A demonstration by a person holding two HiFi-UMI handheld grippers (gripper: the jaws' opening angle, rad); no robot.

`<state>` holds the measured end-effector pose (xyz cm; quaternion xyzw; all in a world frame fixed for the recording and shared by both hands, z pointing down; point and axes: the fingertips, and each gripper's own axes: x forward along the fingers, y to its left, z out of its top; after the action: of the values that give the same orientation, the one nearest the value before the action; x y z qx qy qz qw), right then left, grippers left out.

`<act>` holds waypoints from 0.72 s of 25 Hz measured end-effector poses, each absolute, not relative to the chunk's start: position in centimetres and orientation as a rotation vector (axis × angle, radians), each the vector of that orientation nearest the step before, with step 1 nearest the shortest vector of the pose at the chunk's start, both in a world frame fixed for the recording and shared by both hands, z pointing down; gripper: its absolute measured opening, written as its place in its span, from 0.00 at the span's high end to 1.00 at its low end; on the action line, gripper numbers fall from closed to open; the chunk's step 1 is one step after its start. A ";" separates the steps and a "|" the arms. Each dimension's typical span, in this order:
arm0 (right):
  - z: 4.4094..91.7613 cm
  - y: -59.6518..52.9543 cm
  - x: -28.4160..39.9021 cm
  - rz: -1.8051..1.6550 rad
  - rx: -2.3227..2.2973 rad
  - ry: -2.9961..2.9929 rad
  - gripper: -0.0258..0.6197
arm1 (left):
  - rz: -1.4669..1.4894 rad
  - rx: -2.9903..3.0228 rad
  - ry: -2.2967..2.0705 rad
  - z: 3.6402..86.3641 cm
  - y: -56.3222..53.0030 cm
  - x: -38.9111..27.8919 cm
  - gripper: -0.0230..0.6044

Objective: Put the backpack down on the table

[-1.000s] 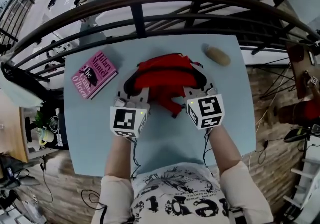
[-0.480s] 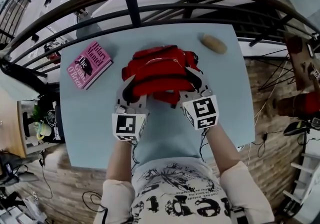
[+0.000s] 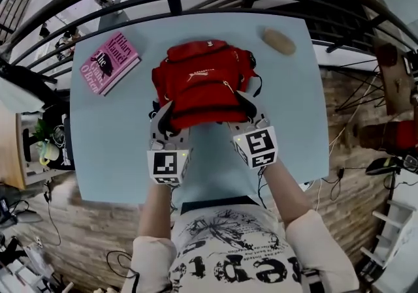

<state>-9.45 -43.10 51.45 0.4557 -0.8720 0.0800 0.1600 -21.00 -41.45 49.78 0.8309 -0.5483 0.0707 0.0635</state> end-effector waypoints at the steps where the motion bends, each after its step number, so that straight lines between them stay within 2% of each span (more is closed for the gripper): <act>1: 52.0 -42.7 -9.5 0.232 1.299 -2.488 0.78 | 0.218 2.511 -1.654 50.4 -41.0 -21.0 0.79; 10: 57.3 -38.2 -9.7 0.179 1.162 -2.445 0.75 | 0.445 2.557 -1.618 57.2 -36.8 -20.7 0.75; 18: 60.8 -35.7 -9.5 0.148 1.093 -2.453 0.71 | 0.386 2.537 -1.672 60.5 -34.4 -20.5 0.68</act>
<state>-9.51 -35.72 60.81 0.3961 -0.8889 0.0536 0.2240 -20.49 -34.43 60.50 0.8276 -0.5455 0.1261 0.0394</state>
